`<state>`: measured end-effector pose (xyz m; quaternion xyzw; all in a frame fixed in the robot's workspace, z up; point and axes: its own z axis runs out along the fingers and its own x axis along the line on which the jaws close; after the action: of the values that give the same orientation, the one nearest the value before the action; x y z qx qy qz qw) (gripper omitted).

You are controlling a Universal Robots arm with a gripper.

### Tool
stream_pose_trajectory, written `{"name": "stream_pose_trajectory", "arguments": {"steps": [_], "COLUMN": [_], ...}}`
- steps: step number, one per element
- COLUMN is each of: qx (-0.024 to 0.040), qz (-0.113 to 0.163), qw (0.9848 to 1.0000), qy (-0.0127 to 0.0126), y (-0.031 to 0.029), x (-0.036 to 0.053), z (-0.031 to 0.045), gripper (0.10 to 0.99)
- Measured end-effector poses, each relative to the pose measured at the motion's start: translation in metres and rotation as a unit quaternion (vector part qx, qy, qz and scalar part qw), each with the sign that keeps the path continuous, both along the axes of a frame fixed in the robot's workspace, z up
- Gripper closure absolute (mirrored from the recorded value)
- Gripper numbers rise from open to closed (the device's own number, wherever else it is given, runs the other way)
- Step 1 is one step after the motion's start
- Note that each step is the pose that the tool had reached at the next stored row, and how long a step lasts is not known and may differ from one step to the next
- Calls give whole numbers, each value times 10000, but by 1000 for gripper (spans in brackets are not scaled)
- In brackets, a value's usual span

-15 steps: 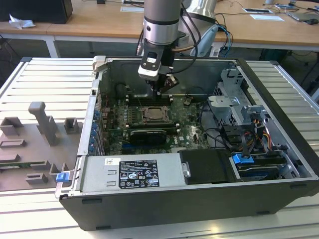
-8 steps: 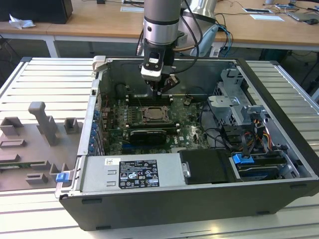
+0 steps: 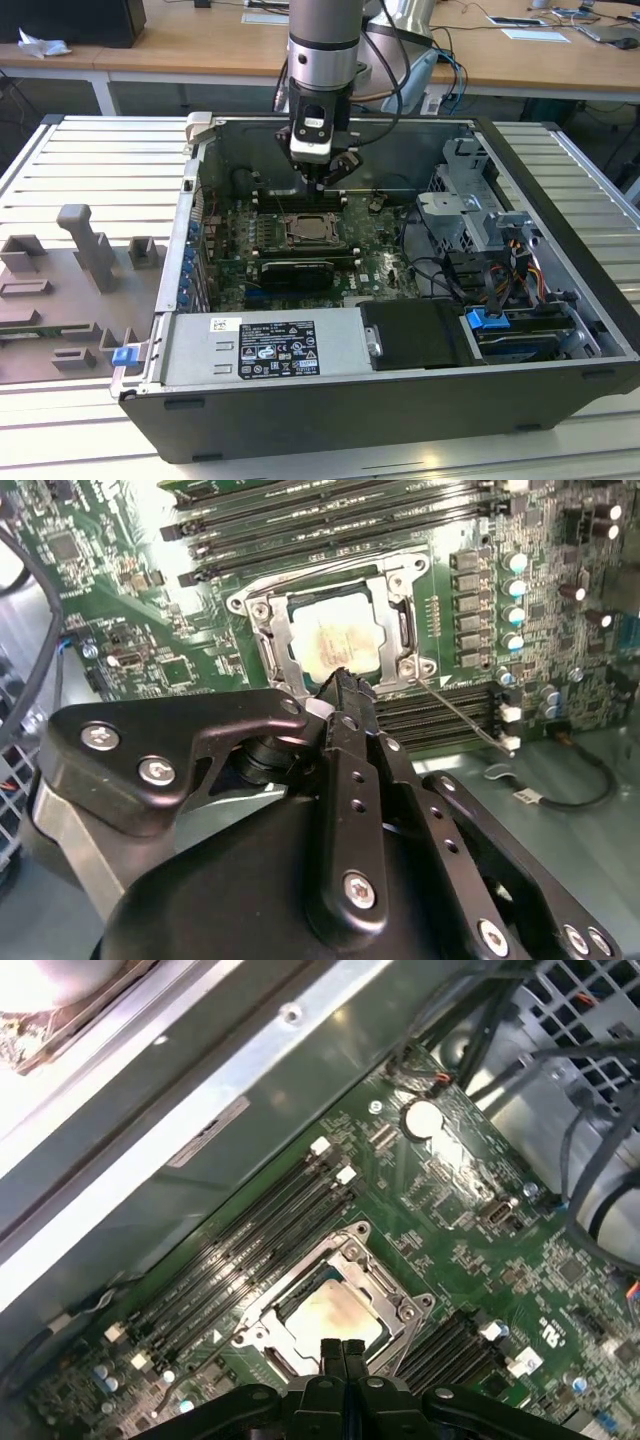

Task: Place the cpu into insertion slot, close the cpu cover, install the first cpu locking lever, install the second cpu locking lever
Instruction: 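Install the first cpu locking lever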

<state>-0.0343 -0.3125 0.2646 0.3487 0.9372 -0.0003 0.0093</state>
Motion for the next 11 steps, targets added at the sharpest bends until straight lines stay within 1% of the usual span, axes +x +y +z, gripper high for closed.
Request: {"name": "stream_pose_trajectory", "arguments": {"steps": [3,6,7,8,11], "qx": [0,0,0,0,0], "qz": [238,479,592,754,993], "qw": [9997,9989,9982,9972,9951], "qy": [0,0,0,0,0], "y": [0,0,0,0,0], "x": [0,0,0,0,0], "z": [0,0,0,0,0], "gripper": [980,980,980,980,980]}}
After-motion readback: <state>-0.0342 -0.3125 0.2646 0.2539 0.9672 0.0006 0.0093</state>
